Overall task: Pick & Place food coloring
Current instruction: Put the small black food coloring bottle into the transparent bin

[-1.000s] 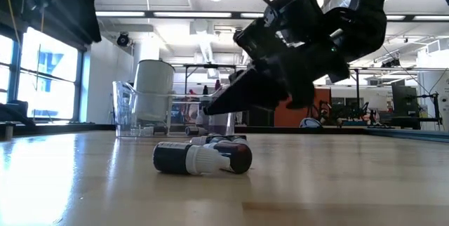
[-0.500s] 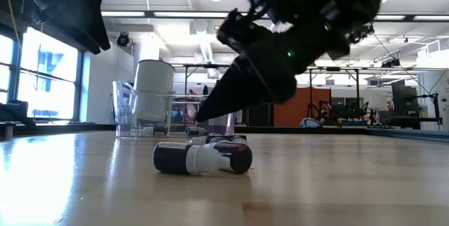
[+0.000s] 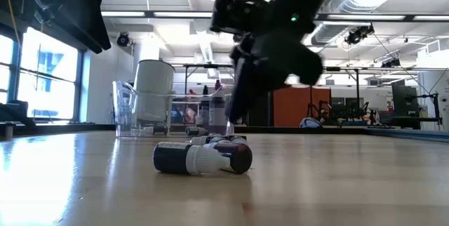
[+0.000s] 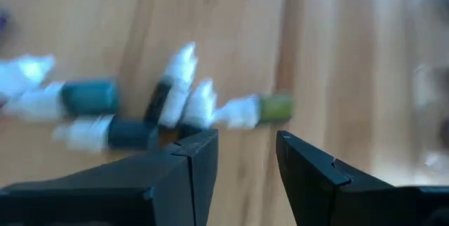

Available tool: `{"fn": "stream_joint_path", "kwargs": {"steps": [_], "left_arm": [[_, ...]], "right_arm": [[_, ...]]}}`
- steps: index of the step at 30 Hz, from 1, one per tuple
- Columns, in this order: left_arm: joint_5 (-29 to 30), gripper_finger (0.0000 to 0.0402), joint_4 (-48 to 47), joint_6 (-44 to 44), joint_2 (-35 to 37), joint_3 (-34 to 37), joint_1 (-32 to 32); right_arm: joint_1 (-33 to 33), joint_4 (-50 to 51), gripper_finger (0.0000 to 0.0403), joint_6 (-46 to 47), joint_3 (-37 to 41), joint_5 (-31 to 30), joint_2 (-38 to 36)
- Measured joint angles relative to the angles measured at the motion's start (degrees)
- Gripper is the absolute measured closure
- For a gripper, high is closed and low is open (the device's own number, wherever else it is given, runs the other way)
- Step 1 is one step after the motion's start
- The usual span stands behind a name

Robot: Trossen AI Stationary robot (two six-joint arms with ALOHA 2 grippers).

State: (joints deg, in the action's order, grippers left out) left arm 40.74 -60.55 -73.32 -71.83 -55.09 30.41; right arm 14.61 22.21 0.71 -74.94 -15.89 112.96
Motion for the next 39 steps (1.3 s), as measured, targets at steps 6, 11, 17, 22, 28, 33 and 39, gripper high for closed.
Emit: {"fn": "stream_joint_path", "kwargs": {"steps": [6, 11, 17, 22, 28, 33, 39], "left_arm": [[0.06, 0.0218, 0.19, 0.0, -0.02, 0.0, 0.0], [0.7, 0.0218, 0.61, 0.0, -0.02, 0.0, 0.0], [0.02, 0.0218, 0.66, -0.01, -0.02, 0.0, 0.0], [-0.08, 0.0218, 0.61, -0.02, -0.02, 0.0, 0.0], [-0.12, 0.0218, 0.61, -0.02, -0.04, 0.0, 0.0], [-0.12, 0.0218, 0.57, -0.02, -0.04, 0.0, 0.0], [-0.17, 0.0218, 0.55, 0.04, -0.04, 0.02, 0.0]], "right_arm": [[0.31, 1.99, 0.0265, 6.34, 2.56, 5.98, -0.06], [0.07, -4.47, 0.0265, 5.45, 5.05, 7.58, -0.06], [0.03, -7.0, 0.0265, 4.26, 5.49, 7.31, -0.06], [0.01, -7.03, 0.0265, 4.19, 4.95, 6.42, -0.06], [0.01, -5.35, 0.0265, 2.87, 3.16, 6.44, -0.08], [-0.84, -8.06, 0.0265, 1.99, 2.97, 9.7, -0.09], [-2.5, -11.23, 0.0265, 4.23, 3.9, 12.76, 2.56]]}}
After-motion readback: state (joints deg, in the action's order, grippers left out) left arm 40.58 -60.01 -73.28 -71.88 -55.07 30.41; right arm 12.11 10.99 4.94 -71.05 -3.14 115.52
